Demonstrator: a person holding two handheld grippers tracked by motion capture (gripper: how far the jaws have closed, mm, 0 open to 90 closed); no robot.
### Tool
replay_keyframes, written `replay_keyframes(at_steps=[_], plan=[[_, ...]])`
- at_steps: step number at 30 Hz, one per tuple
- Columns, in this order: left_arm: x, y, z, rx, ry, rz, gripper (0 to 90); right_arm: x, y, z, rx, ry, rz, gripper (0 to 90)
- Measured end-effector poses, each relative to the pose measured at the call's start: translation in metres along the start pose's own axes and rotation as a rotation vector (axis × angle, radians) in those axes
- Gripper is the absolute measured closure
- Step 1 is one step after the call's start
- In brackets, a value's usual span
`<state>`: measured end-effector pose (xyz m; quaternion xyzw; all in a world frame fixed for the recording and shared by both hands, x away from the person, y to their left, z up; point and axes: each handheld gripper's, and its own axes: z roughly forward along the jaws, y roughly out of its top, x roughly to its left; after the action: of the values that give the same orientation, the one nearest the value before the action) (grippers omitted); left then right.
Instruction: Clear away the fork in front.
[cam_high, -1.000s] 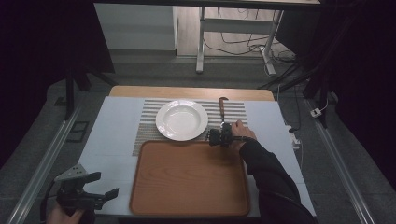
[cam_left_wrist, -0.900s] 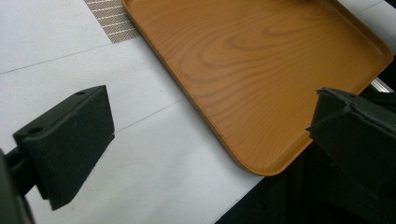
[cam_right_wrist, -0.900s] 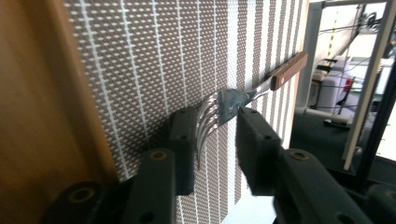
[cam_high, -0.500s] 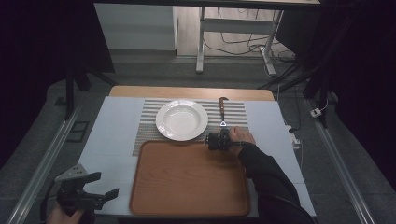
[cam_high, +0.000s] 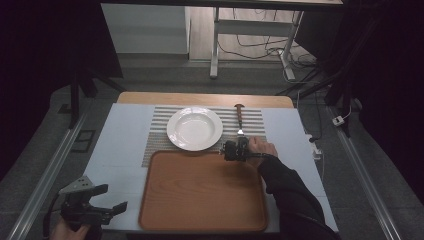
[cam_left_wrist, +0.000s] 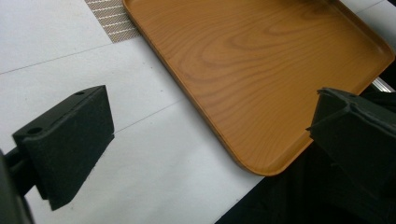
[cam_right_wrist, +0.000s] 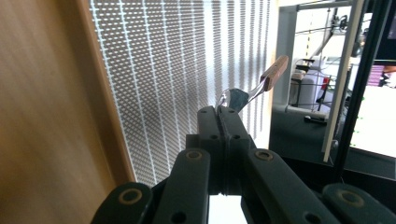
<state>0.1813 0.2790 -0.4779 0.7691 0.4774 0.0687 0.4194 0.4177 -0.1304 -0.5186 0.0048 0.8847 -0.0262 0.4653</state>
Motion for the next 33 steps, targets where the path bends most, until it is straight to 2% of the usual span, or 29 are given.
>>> replay_keyframes(at_steps=[1, 3, 4, 5, 6, 7, 8, 9, 10, 11, 12, 13, 14, 16, 18, 19, 20, 21, 22, 23, 24, 32, 33], plan=[[0.0, 0.0, 0.0, -0.001, 0.0, 0.001, 0.0, -0.003, 0.0, -0.002, -0.007, 0.027, -0.011, 90.0], [0.0, 0.0, 0.0, -0.002, 0.001, 0.0, 0.0, -0.002, -0.001, -0.006, -0.021, -0.031, 0.005, 90.0], [0.0, 0.0, 0.0, -0.004, 0.0, 0.0, 0.0, -0.003, -0.002, -0.008, -0.026, -0.007, 0.0, 90.0], [0.0, 0.0, -0.001, -0.005, 0.001, 0.001, 0.0, -0.002, -0.002, -0.01, -0.032, -0.035, 0.006, 90.0], [-0.001, 0.0, -0.001, -0.005, 0.006, 0.001, 0.0, -0.005, -0.002, -0.013, -0.019, 0.039, 0.004, 89.9], [0.0, 0.0, -0.001, -0.004, 0.011, 0.004, 0.0, -0.005, -0.002, -0.013, -0.019, 0.039, 0.004, 89.9], [0.0, 0.0, -0.002, -0.003, 0.017, 0.006, 0.0, -0.003, -0.003, -0.014, -0.033, -0.012, 0.01, 89.9], [0.0, 0.0, -0.002, -0.004, 0.021, 0.008, 0.0, -0.005, -0.003, -0.019, -0.034, 0.025, 0.014, 89.9], [0.0, 0.0, -0.002, -0.006, 0.026, 0.007, 0.0, -0.004, -0.004, -0.021, -0.047, -0.019, 0.017, 89.9], [0.001, -0.001, -0.003, -0.01, 0.032, 0.01, 0.0, -0.006, -0.004, -0.024, -0.044, 0.025, 0.02, 89.9], [0.001, -0.001, -0.003, -0.01, 0.032, 0.01, 0.0, -0.006, -0.004, -0.026, -0.047, 0.029, 0.031, 90.0], [0.001, -0.001, -0.003, -0.012, 0.033, 0.009, 0.0, -0.005, -0.005, -0.028, -0.064, -0.009, 0.039, 89.9], [0.001, 0.0, -0.003, -0.013, 0.033, 0.01, 0.0, -0.007, -0.005, -0.031, -0.063, 0.026, 0.045, 89.9], [0.0, 0.0, -0.002, -0.014, 0.029, 0.012, 0.0, -0.007, -0.007, -0.036, -0.084, 0.019, 0.057, 89.9], [0.0, 0.0, -0.002, -0.017, 0.024, 0.01, 0.0, -0.009, -0.008, -0.042, -0.095, 0.035, 0.072, 89.9], [0.0, 0.0, -0.002, -0.02, 0.021, 0.009, 0.0, -0.009, -0.008, -0.047, -0.077, -0.002, 0.069, 90.0], [0.001, 0.0, -0.002, -0.022, 0.017, 0.008, 0.0, -0.01, -0.009, -0.047, -0.118, 0.039, 0.088, 89.9], [0.001, 0.0, -0.002, -0.022, 0.014, 0.006, 0.0, -0.01, -0.01, -0.05, -0.126, 0.016, 0.097, 89.9], [0.001, 0.001, -0.002, -0.021, 0.012, 0.005, 0.0, -0.01, -0.01, -0.05, -0.126, 0.016, 0.097, 89.9], [0.001, 0.001, -0.002, -0.02, 0.01, 0.004, 0.0, -0.012, -0.011, -0.057, -0.148, 0.064, 0.114, 89.9], [0.001, 0.001, -0.001, -0.018, 0.007, 0.008, 0.0, -0.012, -0.012, -0.061, -0.142, 0.031, 0.122, 89.9], [0.002, 0.003, 0.002, -0.01, -0.042, 0.028, 0.0, -0.019, -0.024, -0.084, -0.25, 0.099, 0.235, 89.9], [0.002, 0.004, 0.002, -0.012, -0.049, 0.032, 0.0, -0.019, -0.024, -0.084, -0.25, 0.099, 0.235, 89.9]])
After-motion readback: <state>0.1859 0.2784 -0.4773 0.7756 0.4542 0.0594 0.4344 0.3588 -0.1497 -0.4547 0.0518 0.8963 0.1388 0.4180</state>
